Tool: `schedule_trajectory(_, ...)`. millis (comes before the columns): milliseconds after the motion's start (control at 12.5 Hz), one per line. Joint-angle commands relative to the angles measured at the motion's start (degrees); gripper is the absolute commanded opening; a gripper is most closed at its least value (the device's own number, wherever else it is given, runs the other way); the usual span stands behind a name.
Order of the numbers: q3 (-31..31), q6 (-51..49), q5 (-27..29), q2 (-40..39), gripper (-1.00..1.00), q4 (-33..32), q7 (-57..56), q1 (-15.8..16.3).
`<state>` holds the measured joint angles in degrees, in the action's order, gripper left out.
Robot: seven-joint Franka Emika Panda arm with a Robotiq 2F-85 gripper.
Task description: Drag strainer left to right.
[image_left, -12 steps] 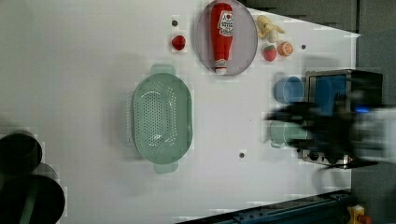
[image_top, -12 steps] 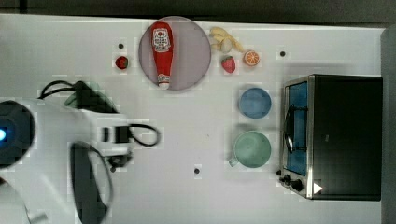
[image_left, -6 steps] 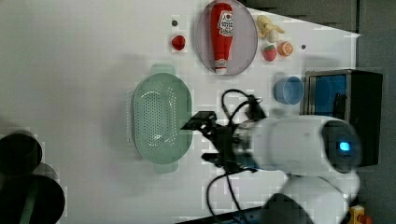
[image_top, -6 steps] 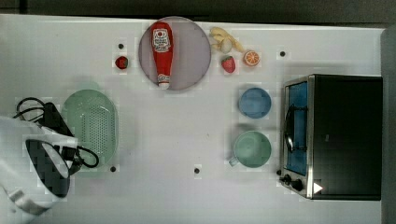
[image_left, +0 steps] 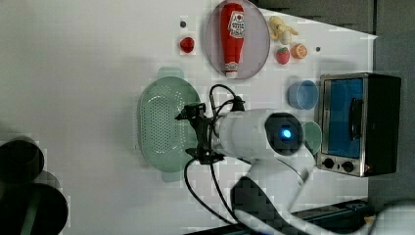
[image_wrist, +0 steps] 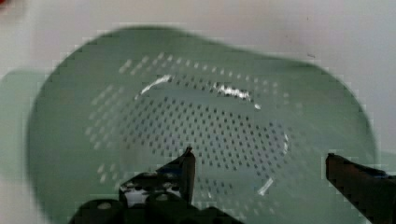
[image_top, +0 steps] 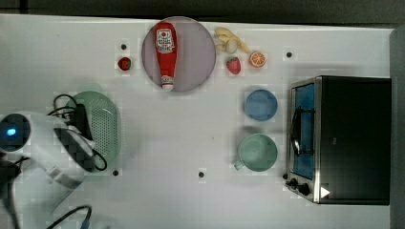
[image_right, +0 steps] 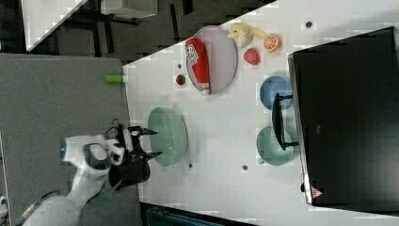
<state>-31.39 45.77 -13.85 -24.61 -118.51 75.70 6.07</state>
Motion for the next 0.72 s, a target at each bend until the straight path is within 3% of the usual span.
schedule_trajectory(80,0.55,5.09,-0.43,-4.19,1.00,0.30,8.22,-0.55)
schedule_trajectory(720,6.40,7.36,-3.19,-7.92,1.00,-0.89,8.12,-0.03)
